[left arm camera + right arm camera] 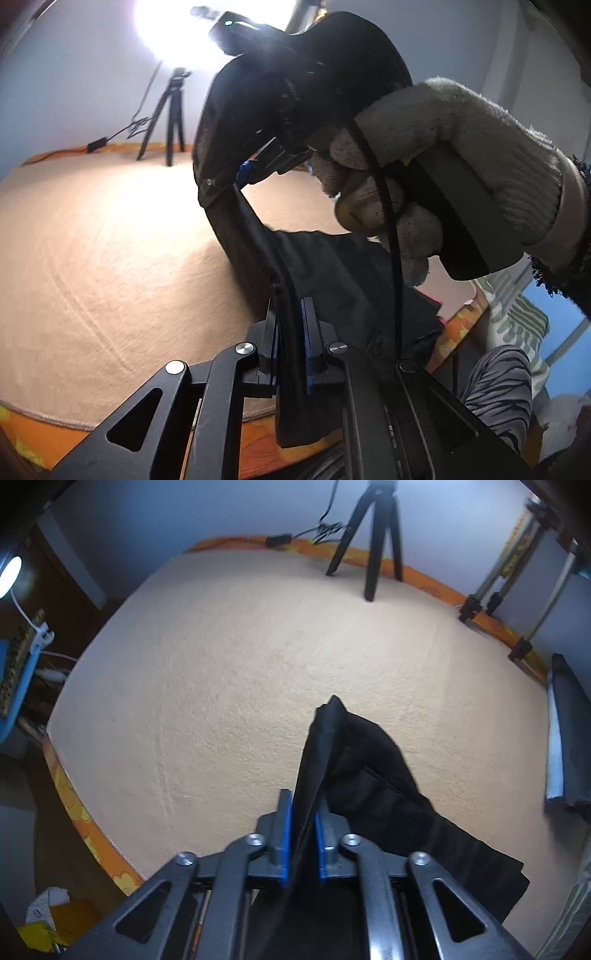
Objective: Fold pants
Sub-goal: 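Lift the trouser edge with both tools and fold it over onto itself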
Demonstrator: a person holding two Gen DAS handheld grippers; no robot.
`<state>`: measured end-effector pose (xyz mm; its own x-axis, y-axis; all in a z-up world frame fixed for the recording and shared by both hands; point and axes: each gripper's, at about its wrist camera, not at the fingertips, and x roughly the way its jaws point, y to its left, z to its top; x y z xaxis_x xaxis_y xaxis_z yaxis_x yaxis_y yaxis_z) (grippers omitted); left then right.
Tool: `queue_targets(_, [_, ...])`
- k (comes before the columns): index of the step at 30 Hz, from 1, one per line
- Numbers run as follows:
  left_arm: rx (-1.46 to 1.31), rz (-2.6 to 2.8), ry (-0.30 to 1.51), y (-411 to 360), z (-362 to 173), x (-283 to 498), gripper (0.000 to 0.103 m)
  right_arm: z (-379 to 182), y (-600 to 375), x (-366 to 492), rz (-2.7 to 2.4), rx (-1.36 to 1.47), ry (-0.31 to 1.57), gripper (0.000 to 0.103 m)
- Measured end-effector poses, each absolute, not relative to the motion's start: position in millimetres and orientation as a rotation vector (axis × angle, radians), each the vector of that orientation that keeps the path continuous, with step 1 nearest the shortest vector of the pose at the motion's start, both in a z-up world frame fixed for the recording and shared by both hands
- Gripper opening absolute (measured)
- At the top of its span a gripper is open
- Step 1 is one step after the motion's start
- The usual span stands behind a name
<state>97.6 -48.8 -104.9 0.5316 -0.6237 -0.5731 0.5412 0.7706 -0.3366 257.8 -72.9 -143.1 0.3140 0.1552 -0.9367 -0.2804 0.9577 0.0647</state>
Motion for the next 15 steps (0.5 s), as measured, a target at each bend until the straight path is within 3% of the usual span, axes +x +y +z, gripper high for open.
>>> queue_targets(15, [0.049, -0.947, 0.737, -165, -77, 87, 0.008, -111, -245, 214, 0.2, 0.145, 1.088, 0.002])
